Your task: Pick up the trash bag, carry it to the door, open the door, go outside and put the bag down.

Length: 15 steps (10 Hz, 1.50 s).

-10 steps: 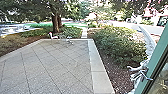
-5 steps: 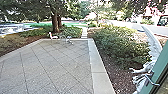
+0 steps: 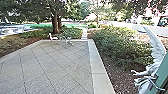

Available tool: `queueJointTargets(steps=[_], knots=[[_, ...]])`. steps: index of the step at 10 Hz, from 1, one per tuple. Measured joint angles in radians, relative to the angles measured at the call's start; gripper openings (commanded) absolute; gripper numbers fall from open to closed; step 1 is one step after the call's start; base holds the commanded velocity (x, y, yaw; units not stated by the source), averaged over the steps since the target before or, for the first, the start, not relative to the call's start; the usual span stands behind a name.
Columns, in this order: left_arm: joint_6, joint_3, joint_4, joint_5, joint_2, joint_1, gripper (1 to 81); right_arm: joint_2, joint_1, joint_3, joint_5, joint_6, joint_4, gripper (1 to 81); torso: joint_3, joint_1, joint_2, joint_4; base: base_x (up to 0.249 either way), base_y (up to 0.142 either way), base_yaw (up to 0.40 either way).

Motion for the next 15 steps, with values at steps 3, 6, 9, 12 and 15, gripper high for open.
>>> queueJointTargets(steps=[3,6,9,12,15], knots=[[0.000,0.000,0.000,0.008,0.000,0.019,1.0,0.000,-0.017,0.000,-0.001,0.000,0.000,81.1,0.000,-0.003,-0.002,0.000,0.111,0.000,0.000],[0.000,0.000,0.000,0.003,0.000,0.010,1.0,0.000,-0.010,-0.001,-0.001,0.000,0.000,81.1,0.000,-0.003,-0.002,0.000,0.111,0.000,0.000],[0.000,0.000,0.000,0.004,-0.001,0.010,1.0,0.000,-0.009,-0.001,-0.001,0.000,0.000,81.1,0.000,-0.003,-0.002,0.000,0.116,0.000,0.000],[0.000,0.000,0.000,0.004,-0.001,0.010,1.0,-0.001,-0.009,-0.001,-0.001,0.000,0.000,81.1,0.000,-0.003,-0.002,0.000,0.116,0.000,0.000],[0.000,0.000,0.000,0.001,0.000,0.002,1.0,0.000,-0.003,-0.001,0.000,0.000,0.000,81.1,0.000,-0.002,-0.001,0.000,0.029,0.000,0.000]])
